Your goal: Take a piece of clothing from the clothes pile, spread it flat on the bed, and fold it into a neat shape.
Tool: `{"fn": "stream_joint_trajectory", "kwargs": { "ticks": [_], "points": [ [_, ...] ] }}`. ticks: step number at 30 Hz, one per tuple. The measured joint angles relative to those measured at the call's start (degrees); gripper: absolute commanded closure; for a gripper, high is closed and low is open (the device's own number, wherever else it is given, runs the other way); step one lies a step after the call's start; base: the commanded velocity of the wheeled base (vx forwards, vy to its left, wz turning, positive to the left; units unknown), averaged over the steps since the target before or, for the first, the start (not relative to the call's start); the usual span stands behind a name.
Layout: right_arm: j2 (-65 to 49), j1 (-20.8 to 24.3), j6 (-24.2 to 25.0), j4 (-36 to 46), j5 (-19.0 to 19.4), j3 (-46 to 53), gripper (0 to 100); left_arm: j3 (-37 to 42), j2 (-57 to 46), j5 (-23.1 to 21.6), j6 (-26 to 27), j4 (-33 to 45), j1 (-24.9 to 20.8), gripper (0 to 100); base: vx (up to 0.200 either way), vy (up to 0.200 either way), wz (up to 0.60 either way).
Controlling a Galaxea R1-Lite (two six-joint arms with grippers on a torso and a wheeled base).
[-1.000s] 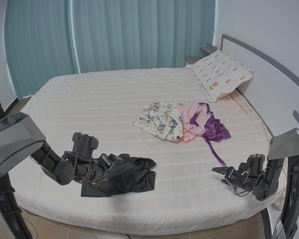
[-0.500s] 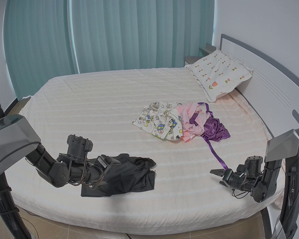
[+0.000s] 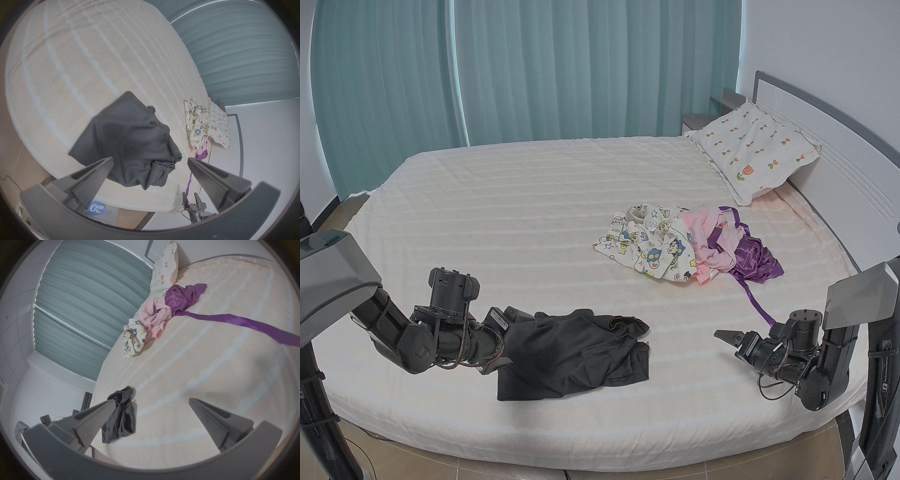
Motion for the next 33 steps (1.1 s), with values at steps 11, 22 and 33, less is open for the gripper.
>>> {"fn": "stream_joint_trajectory", "kwargs": {
  "ticks": [11, 22, 33],
  "points": [
    [-0.2, 9.3, -0.1, -0.7, -6.4, -4.3, 0, 0.6, 1.0, -1.5, -1.0, -0.1, 0.4, 0, 0.000, 0.200, 0.00],
    [2.1, 17.6, 0.5, 9.7, -7.8, -18.4, 0, 0.9, 1.9, -1.6, -0.8, -0.2, 0.1, 0, 0.000, 0.036, 0.00],
    [8.6, 17.2, 0.3, 11.2, -14.2, -31.7, 0, 1.0, 2.2, -1.6, -0.7, -0.2, 0.0, 0, 0.000, 0.000, 0.00]
  ]
}}
